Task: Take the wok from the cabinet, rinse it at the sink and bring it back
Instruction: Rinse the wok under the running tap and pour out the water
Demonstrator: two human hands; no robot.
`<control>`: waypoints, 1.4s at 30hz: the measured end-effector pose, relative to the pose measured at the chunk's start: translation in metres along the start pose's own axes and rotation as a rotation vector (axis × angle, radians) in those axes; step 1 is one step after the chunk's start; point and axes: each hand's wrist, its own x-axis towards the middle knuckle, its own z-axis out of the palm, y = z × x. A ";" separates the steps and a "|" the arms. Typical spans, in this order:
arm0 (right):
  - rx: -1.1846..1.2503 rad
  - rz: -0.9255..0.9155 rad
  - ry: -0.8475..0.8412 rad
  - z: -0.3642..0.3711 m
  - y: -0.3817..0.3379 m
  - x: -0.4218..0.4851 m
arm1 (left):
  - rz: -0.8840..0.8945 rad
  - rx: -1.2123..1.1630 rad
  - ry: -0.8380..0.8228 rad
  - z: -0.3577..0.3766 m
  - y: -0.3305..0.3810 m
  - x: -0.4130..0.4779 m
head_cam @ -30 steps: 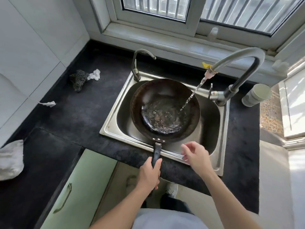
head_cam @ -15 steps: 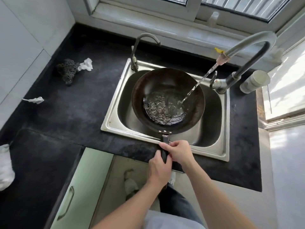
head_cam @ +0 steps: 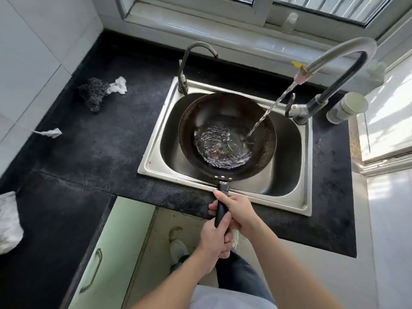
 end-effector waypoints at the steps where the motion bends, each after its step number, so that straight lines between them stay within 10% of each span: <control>1: 0.054 0.035 -0.062 0.004 0.000 -0.001 | 0.006 0.000 -0.001 -0.001 0.001 -0.001; 15: 0.359 -0.061 -0.287 0.021 0.006 -0.011 | 0.037 0.105 0.060 -0.004 0.003 -0.026; 42: 0.179 -0.132 -0.185 0.008 -0.029 -0.026 | 0.203 0.152 0.132 0.032 0.014 -0.031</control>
